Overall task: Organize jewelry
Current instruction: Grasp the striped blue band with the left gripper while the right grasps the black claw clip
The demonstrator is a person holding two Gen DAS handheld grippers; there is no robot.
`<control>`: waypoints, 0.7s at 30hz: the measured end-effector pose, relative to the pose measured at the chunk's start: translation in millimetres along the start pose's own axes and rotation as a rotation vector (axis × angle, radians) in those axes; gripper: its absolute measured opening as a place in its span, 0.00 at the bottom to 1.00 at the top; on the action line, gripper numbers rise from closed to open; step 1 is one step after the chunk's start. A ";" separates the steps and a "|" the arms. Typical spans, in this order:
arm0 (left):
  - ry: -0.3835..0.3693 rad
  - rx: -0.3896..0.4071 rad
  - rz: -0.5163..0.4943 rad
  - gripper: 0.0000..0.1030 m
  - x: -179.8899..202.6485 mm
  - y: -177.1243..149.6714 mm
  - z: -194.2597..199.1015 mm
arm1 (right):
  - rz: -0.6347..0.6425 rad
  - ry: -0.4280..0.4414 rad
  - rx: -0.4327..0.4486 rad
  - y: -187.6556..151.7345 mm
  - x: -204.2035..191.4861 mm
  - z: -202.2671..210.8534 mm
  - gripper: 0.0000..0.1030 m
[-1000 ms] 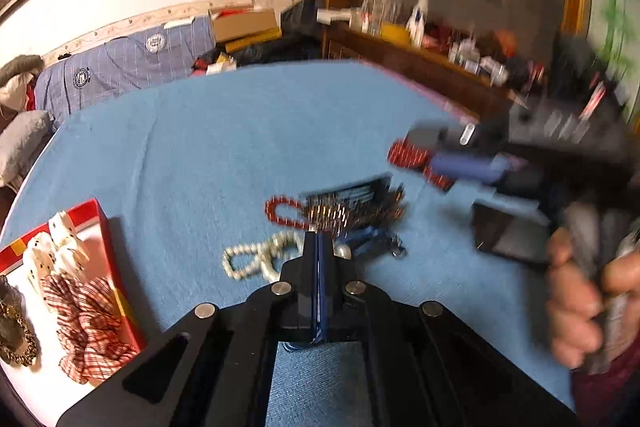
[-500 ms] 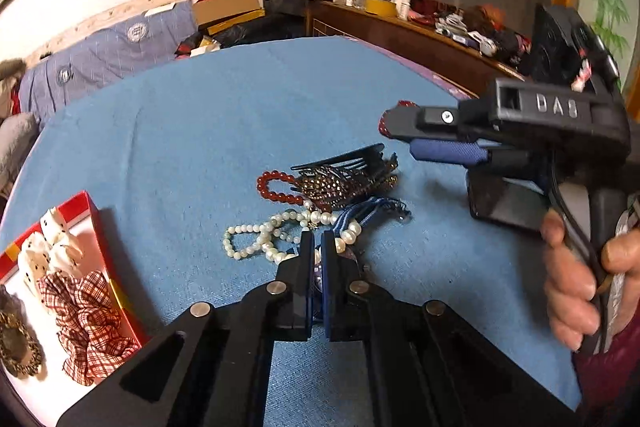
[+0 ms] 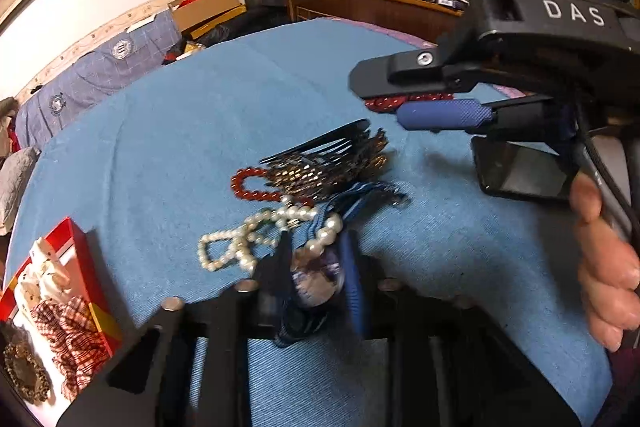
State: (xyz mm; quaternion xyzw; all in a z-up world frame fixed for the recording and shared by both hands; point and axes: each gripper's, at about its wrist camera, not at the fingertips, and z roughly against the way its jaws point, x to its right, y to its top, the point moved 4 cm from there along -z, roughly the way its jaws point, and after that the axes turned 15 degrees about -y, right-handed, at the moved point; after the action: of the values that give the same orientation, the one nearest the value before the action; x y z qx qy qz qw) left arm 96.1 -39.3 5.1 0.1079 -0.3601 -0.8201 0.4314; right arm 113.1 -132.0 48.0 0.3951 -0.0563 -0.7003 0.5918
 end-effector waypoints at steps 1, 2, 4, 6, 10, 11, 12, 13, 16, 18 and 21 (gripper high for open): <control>0.015 -0.002 -0.005 0.07 0.7 2.8 -1.0 | -0.001 0.000 -0.002 -0.2 -0.1 -0.5 0.54; 0.028 -0.005 -0.008 0.00 1.1 3.6 -2.2 | -0.002 0.001 -0.002 -0.3 0.0 -0.6 0.54; 0.012 -0.005 0.024 0.00 -2.5 3.4 -5.1 | -0.001 0.002 -0.004 -0.8 -2.4 -1.0 0.54; 0.010 -0.021 0.053 0.00 -8.7 1.3 -7.2 | 0.001 -0.001 -0.003 -1.5 -2.8 -1.2 0.54; 0.029 0.043 0.147 0.00 -31.7 2.7 6.6 | 0.005 0.000 -0.006 -1.6 -4.2 -1.5 0.54; 0.026 0.067 0.166 0.00 -36.0 4.4 12.7 | 0.005 0.001 -0.006 -2.2 -4.9 -1.6 0.54; 0.025 0.099 0.187 0.00 -40.8 6.5 21.4 | 0.006 0.001 -0.007 -2.5 -5.4 -1.7 0.54; 0.025 0.123 0.195 0.00 -43.1 7.7 27.3 | 0.009 0.001 -0.010 -2.6 -6.6 -2.1 0.54; 0.028 0.218 0.238 0.00 -52.3 12.0 48.9 | 0.025 0.004 -0.037 -6.9 -12.1 -6.1 0.56; 0.027 0.259 0.270 0.00 -59.2 13.7 58.0 | 0.029 -0.003 -0.039 -8.2 -13.4 -7.6 0.56; 0.010 0.253 0.290 0.00 -61.8 12.4 56.8 | -0.009 -0.056 0.009 -0.8 -0.7 -1.6 0.56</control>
State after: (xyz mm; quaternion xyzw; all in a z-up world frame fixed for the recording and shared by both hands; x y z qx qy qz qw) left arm 113.6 33.0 46.1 0.1124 -0.4698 -0.6971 0.5298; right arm 113.5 -130.5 46.8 0.3782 -0.0743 -0.7136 0.5849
